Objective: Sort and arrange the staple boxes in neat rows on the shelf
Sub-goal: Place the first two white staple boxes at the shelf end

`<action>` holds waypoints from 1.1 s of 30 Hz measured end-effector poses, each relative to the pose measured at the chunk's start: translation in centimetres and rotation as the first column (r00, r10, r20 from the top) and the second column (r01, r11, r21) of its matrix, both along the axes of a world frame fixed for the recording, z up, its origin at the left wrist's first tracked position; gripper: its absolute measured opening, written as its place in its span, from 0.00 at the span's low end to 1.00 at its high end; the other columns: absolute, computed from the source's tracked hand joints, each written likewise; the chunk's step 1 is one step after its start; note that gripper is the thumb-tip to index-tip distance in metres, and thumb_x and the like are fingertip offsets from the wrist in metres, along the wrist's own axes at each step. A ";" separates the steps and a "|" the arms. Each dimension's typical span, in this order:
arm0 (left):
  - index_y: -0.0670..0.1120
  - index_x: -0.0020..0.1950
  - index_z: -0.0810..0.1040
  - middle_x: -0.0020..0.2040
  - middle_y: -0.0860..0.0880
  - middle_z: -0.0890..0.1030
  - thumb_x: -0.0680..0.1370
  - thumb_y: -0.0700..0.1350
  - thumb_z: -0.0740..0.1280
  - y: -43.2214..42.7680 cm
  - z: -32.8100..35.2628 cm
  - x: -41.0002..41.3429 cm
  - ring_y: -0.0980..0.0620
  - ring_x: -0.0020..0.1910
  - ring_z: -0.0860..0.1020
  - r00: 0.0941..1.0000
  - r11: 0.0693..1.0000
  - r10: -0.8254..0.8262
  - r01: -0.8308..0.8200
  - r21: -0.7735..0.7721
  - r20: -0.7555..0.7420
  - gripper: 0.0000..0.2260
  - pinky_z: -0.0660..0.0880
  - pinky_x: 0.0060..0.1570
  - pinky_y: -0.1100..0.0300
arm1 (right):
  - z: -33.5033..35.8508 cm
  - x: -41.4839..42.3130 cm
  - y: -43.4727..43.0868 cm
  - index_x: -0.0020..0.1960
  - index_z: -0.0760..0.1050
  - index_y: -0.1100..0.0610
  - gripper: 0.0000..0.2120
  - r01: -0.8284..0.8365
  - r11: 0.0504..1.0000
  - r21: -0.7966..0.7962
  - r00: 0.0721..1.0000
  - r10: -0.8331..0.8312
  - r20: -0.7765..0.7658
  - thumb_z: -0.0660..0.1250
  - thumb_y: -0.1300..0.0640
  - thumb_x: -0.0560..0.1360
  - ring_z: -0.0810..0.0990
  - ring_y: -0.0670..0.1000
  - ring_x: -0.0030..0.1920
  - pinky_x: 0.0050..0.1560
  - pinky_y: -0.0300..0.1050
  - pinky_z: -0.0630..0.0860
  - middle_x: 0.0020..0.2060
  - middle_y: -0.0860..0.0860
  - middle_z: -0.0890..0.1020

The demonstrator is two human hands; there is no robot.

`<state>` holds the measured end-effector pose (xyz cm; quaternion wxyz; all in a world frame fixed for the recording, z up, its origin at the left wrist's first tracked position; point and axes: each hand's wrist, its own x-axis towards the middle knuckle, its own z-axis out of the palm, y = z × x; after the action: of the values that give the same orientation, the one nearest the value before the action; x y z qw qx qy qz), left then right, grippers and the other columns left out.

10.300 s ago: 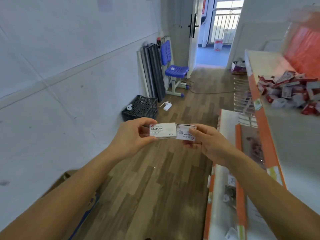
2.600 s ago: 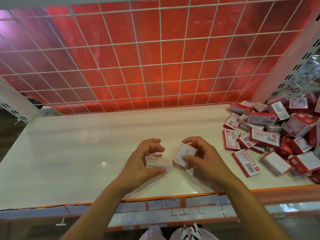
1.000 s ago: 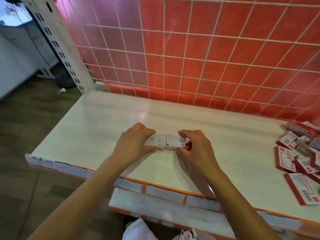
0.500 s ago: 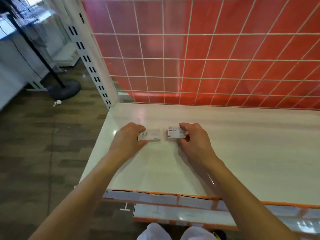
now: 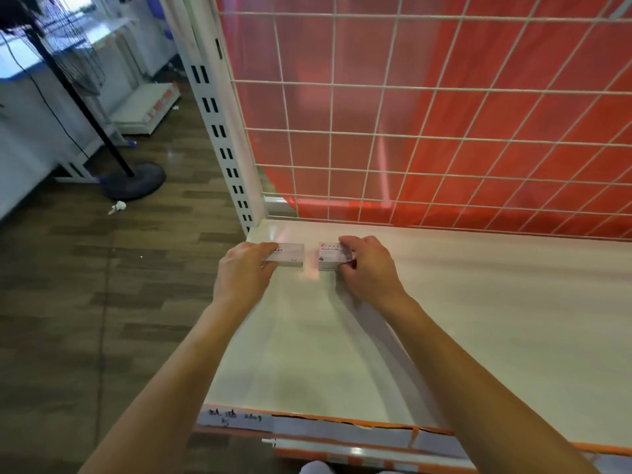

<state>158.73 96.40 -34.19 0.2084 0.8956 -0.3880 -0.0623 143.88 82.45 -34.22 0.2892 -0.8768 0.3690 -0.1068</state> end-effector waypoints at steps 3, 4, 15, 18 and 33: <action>0.47 0.65 0.78 0.59 0.43 0.80 0.77 0.45 0.68 -0.3 -0.3 0.8 0.44 0.55 0.77 1.000 0.999 -0.007 0.007 -0.047 0.002 0.16 0.71 0.58 0.53 | -0.1 0.8 -0.6 0.70 0.69 0.54 0.22 0.047 0.999 -0.007 0.999 -0.047 -0.001 0.65 0.58 0.77 0.74 0.55 0.59 0.60 0.43 0.69 0.60 0.56 0.74; 0.47 0.64 0.78 0.58 0.43 0.80 0.77 0.45 0.69 -0.4 -0.3 1.0 0.44 0.55 0.77 1.000 0.998 -0.011 0.011 -0.063 0.000 0.16 0.71 0.58 0.53 | -0.1 0.9 -0.9 0.70 0.69 0.54 0.22 0.058 0.998 -0.017 0.998 -0.058 -0.005 0.65 0.58 0.77 0.74 0.56 0.59 0.59 0.43 0.69 0.60 0.56 0.74; 0.48 0.65 0.77 0.60 0.45 0.78 0.77 0.45 0.68 -3.2 -1.1 2.3 0.45 0.58 0.76 1.000 0.993 -0.013 0.013 -0.118 -0.006 0.16 0.71 0.60 0.53 | -0.8 -0.7 -4.8 0.69 0.70 0.50 0.22 0.202 0.976 -0.087 0.977 -0.206 -0.045 0.65 0.59 0.76 0.74 0.56 0.59 0.60 0.45 0.68 0.62 0.56 0.76; 0.49 0.64 0.76 0.65 0.50 0.75 0.77 0.45 0.68 -3.4 -1.5 2.9 0.47 0.57 0.77 0.998 0.992 -0.062 0.060 -0.115 -0.011 0.15 0.70 0.59 0.55 | -0.7 -1.7 -5.7 0.68 0.71 0.51 0.21 0.238 0.967 -0.089 0.970 -0.242 -0.027 0.65 0.60 0.76 0.74 0.55 0.59 0.60 0.44 0.67 0.61 0.56 0.76; 0.48 0.69 0.69 0.63 0.50 0.73 0.78 0.45 0.65 -4.8 -1.2 5.3 0.47 0.56 0.75 0.963 0.962 -0.267 0.269 0.047 -0.044 0.20 0.72 0.56 0.52 | 0.7 -2.7 -9.4 0.68 0.69 0.58 0.24 0.020 1.000 -0.002 0.988 -0.020 -0.150 0.63 0.68 0.73 0.69 0.55 0.64 0.65 0.47 0.64 0.64 0.56 0.73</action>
<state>164.02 91.61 -35.36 0.1816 0.8388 -0.4997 -0.1169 141.16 73.06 -33.53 0.2591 -0.8788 0.3985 -0.0434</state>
